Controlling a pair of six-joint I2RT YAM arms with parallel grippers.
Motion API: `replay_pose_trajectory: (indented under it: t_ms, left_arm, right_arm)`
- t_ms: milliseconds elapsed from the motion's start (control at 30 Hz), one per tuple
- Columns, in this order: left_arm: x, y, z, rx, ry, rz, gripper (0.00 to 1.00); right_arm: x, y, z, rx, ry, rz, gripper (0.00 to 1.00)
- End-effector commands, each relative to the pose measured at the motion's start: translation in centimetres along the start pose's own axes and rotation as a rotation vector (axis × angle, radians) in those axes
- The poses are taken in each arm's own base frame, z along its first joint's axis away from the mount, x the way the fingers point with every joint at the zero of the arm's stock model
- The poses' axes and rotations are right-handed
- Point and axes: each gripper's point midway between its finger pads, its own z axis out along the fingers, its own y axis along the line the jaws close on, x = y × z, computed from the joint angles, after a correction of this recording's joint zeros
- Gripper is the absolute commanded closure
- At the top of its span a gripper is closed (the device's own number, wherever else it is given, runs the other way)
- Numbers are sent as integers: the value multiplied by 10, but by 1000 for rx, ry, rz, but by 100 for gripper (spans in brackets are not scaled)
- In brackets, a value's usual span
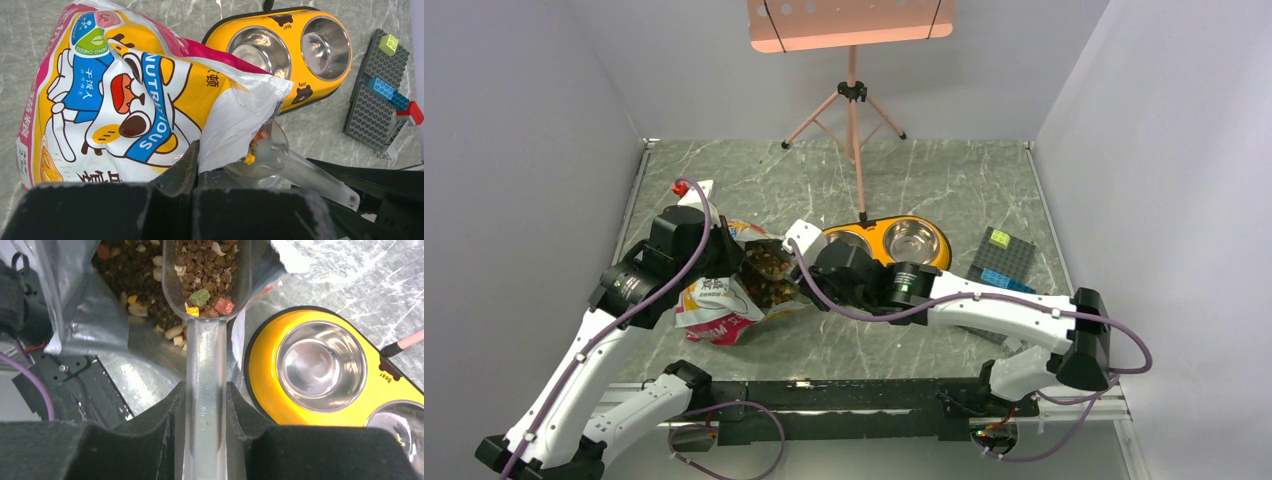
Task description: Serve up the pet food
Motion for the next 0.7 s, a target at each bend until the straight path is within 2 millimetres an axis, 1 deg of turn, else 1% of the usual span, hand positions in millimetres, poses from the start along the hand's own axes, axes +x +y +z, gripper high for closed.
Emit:
replay_pose_trajectory:
  t_ms: [0, 100, 233, 333, 467, 533, 600, 667]
  left_arm:
    - [-56, -31, -20, 118, -202, -65, 100]
    - [-58, -32, -16, 114, -203, -87, 100]
    - [-61, -27, -12, 67, -196, -119, 100]
    - [-62, -23, -9, 31, -191, -142, 100]
    - [-66, -45, -3, 139, -182, -114, 100]
    - [-67, -50, -3, 172, -185, -110, 100]
    - [-65, -57, -1, 212, -181, -97, 100]
    - [-59, -63, 1, 256, -159, -84, 100]
  right_arm:
    - [6, -12, -22, 27, -20, -18, 100]
    - [12, -15, -28, 31, -24, -13, 100]
    - [26, -19, -38, 43, -12, -12, 100]
    - [29, -21, -45, 41, -12, -12, 100]
    - [28, -14, -41, 6, 1, -28, 100]
    - [28, -12, -37, -7, 33, -42, 100]
    - [38, -12, -34, -15, 104, -67, 100]
    - [44, -13, -33, -24, 126, -80, 100]
